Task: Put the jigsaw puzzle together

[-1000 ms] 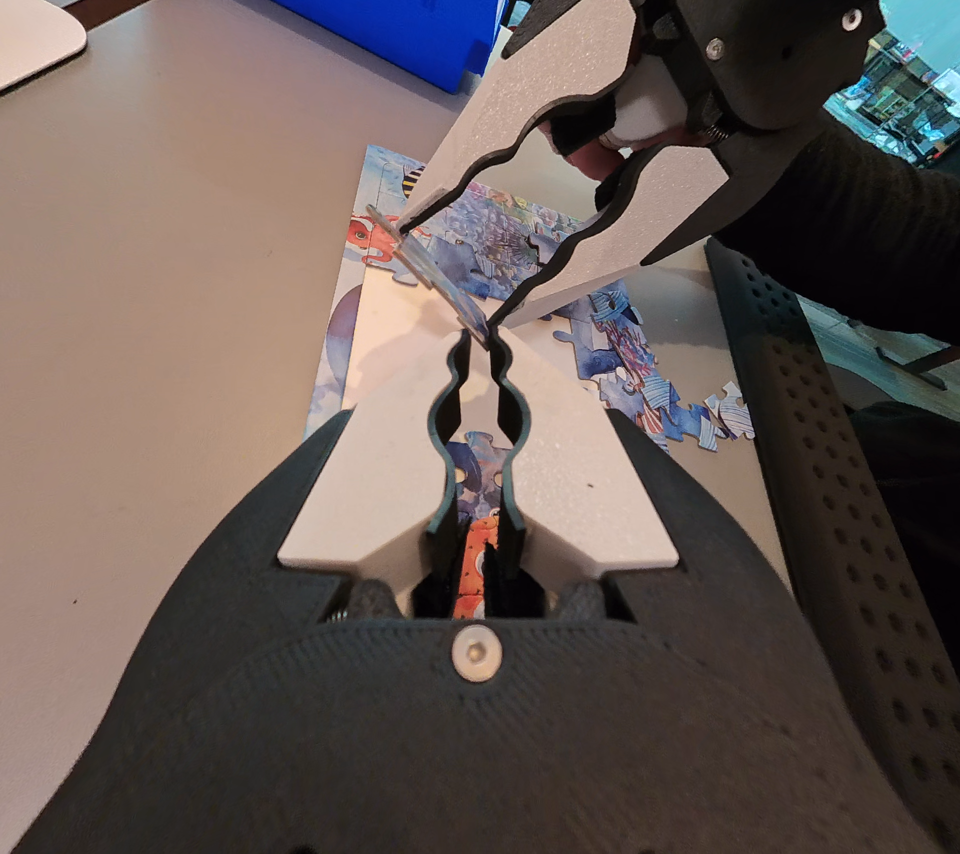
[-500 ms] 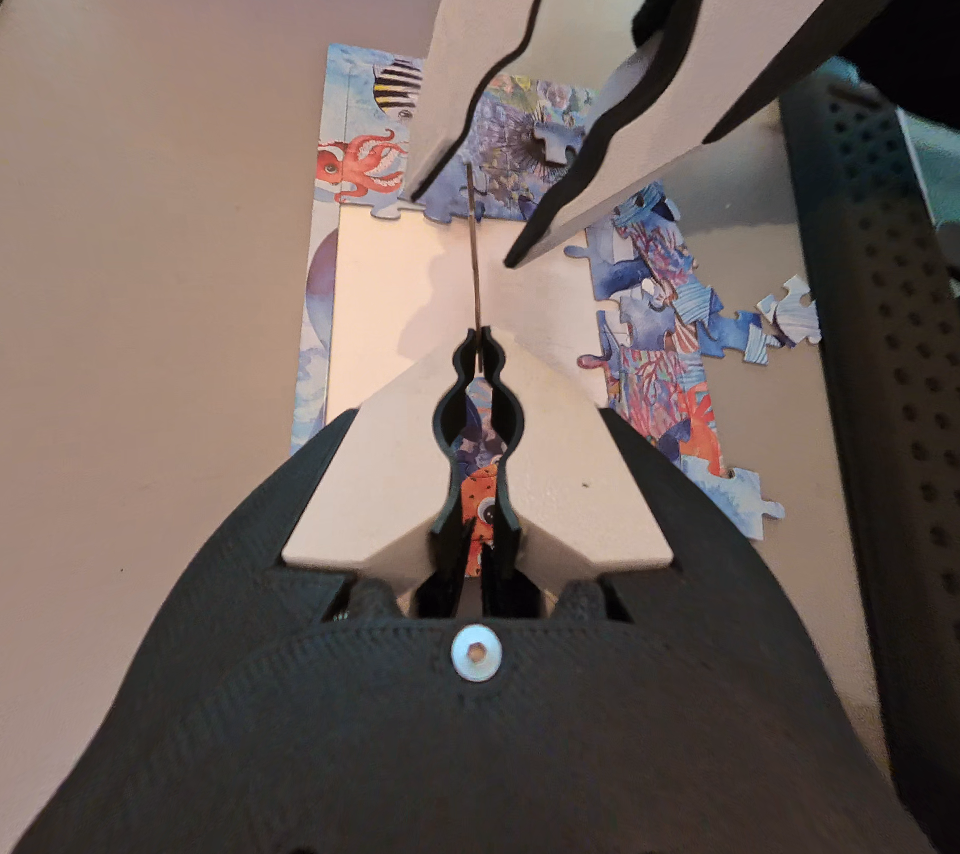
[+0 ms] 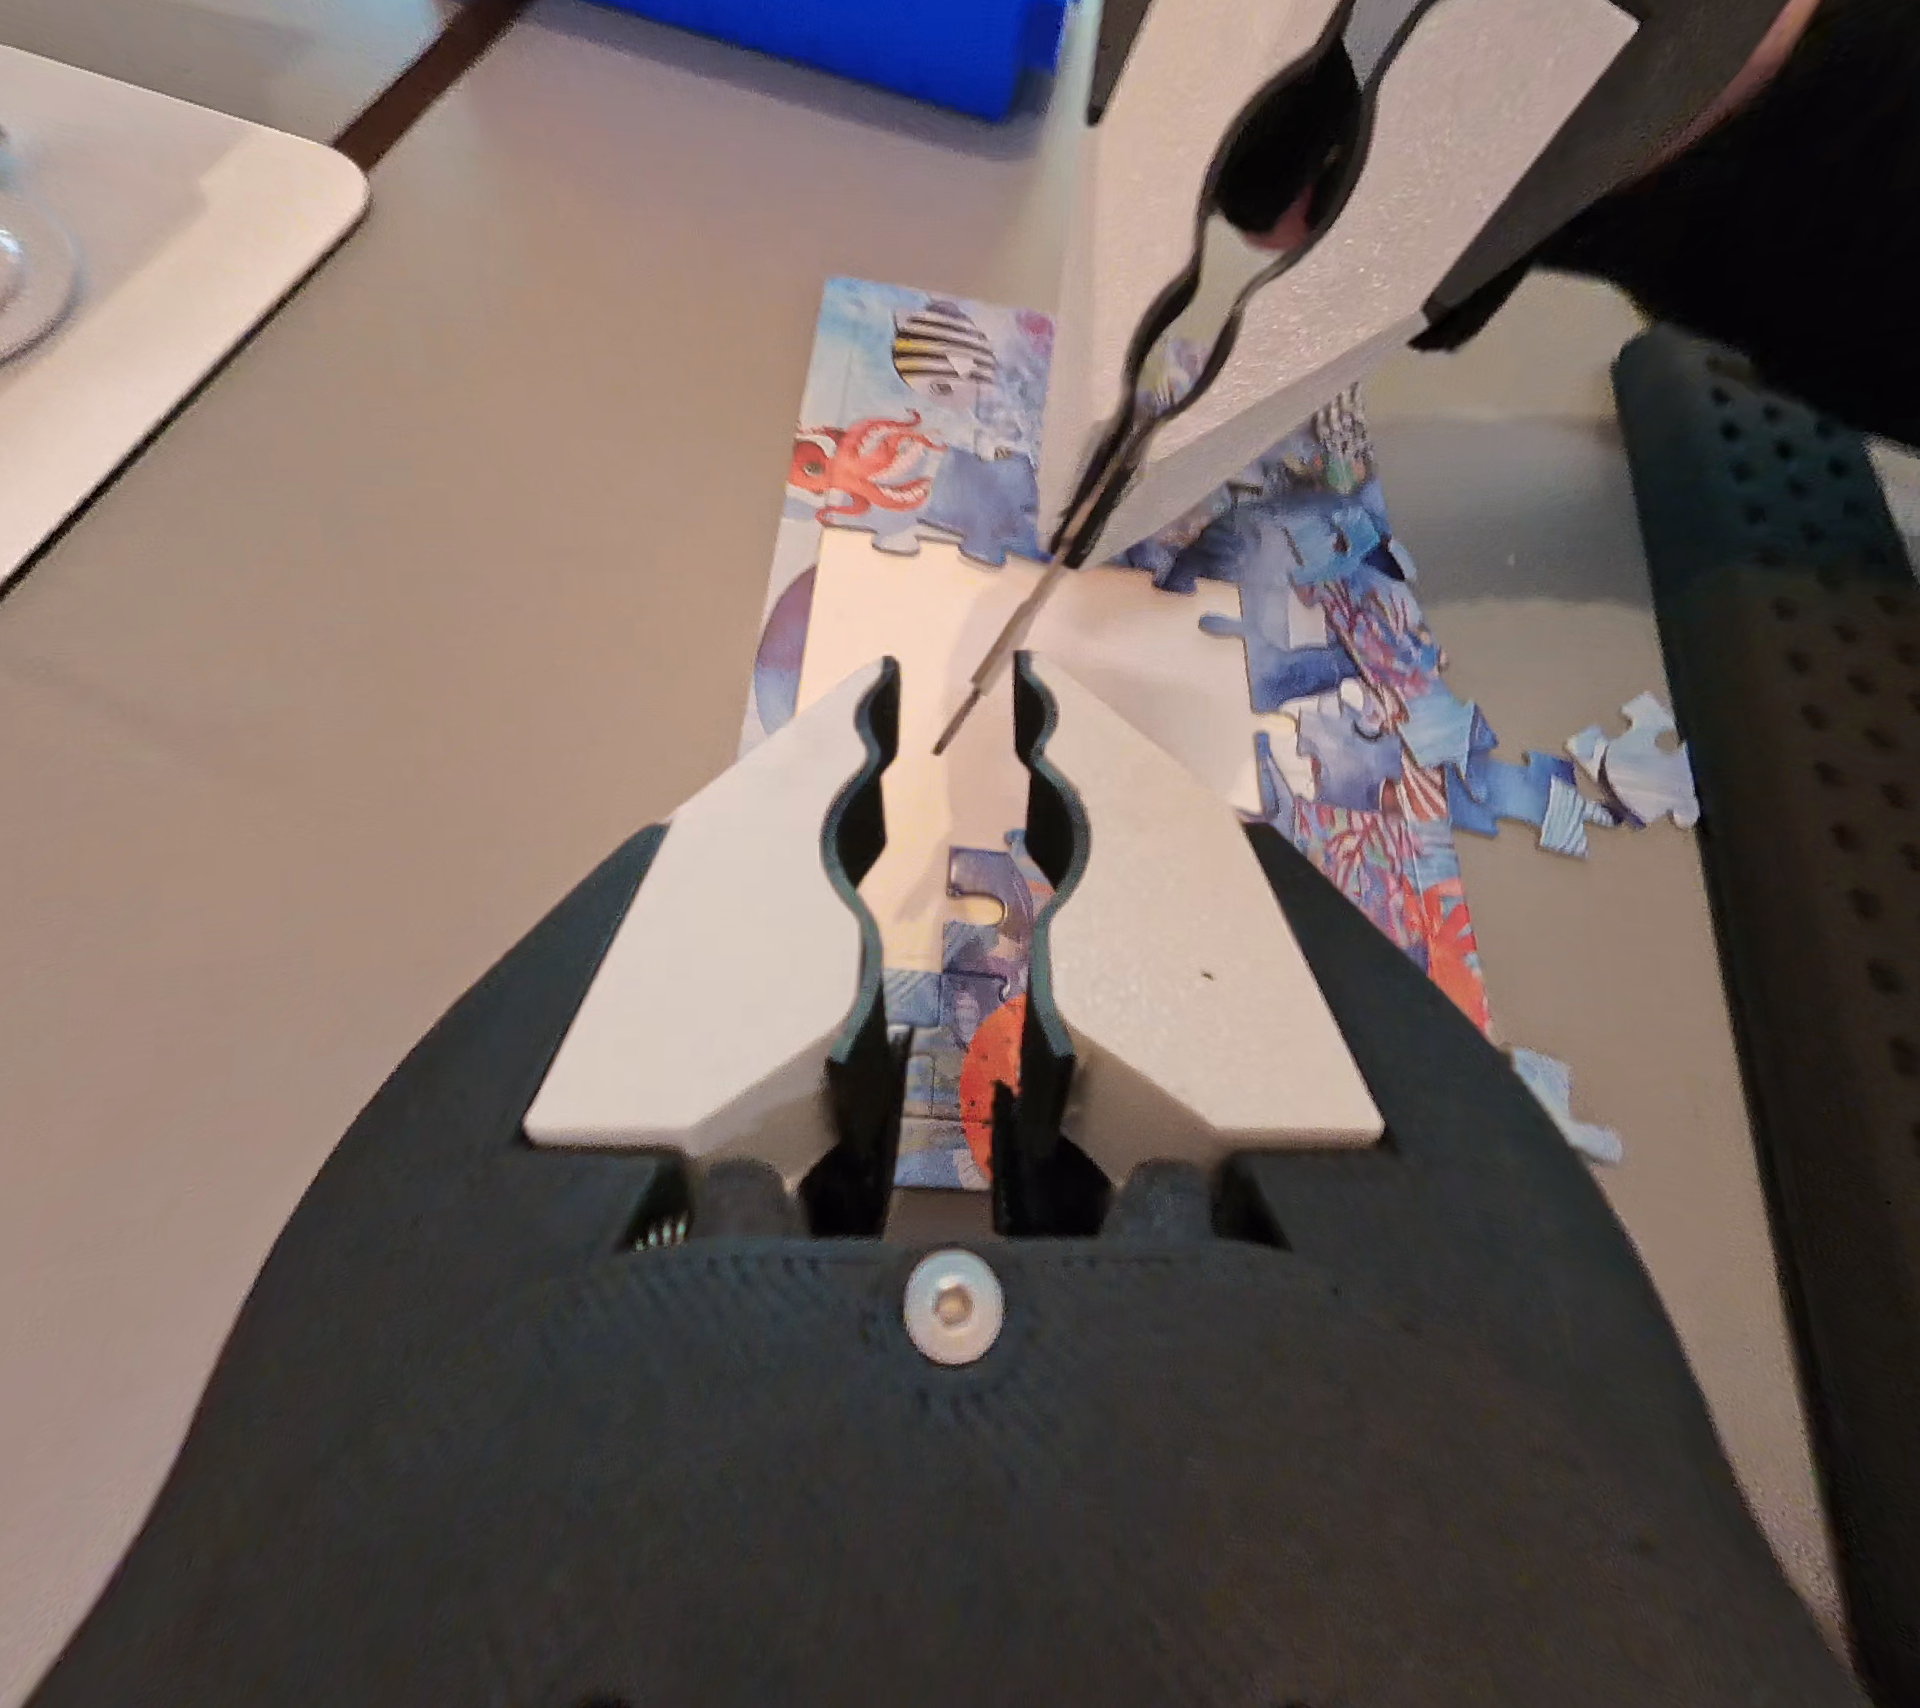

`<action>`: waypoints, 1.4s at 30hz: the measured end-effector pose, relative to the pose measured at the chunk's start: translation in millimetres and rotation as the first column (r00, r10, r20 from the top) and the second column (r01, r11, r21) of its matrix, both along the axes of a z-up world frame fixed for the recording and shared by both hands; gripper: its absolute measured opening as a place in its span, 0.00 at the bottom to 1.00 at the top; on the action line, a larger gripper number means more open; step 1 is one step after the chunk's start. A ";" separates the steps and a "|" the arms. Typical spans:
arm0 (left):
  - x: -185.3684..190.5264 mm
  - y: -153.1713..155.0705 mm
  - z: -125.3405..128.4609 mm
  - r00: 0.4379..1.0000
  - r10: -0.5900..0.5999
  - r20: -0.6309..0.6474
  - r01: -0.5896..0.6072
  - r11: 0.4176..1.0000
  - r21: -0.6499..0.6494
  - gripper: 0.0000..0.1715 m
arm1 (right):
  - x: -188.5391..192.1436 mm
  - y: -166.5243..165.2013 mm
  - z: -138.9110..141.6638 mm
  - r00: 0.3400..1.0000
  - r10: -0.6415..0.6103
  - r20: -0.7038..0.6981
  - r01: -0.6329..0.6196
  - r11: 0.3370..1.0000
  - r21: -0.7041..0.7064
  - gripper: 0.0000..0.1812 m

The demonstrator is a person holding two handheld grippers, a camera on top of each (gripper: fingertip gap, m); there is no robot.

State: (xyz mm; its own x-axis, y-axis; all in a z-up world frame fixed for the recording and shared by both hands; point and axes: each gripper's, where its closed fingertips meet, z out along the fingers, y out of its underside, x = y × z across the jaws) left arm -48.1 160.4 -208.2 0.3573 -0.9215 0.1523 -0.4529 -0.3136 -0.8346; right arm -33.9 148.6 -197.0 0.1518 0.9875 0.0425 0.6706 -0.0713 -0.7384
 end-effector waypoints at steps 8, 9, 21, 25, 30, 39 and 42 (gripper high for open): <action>8.4 6.8 14.5 0.974 0.024 0.224 -0.001 0.995 -0.102 0.15 | 6.4 10.8 48.0 0.844 -0.194 -0.500 -0.006 0.929 -0.370 0.00; 10.4 5.5 19.1 0.966 0.017 0.259 0.012 0.994 -0.110 0.14 | 7.6 11.1 50.2 0.834 -0.199 -0.515 -0.015 0.924 -0.382 0.00; 13.6 -1.1 48.8 0.897 -0.037 0.440 0.079 0.994 -0.079 0.12 | 8.6 14.7 62.5 0.802 -0.216 -0.556 -0.036 0.913 -0.406 0.00; 16.8 -4.1 57.7 0.868 -0.059 0.493 0.102 0.993 -0.060 0.02 | 7.2 12.7 62.2 0.793 -0.221 -0.567 -0.049 0.905 -0.422 0.00; 16.2 -4.6 50.3 0.901 -0.067 0.430 0.098 0.994 -0.050 0.00 | 11.8 18.3 52.1 0.860 -0.199 -0.470 0.033 0.940 -0.339 0.06; 17.0 -26.6 22.0 0.971 -0.169 0.169 0.174 0.985 -0.014 0.00 | -8.8 1.7 37.7 0.984 0.007 -0.180 -0.032 0.990 -0.136 0.05; 11.1 -30.7 16.7 0.971 -0.181 0.157 0.192 0.980 -0.058 0.00 | -14.4 -7.4 32.2 0.984 0.040 -0.175 -0.074 0.978 -0.194 0.00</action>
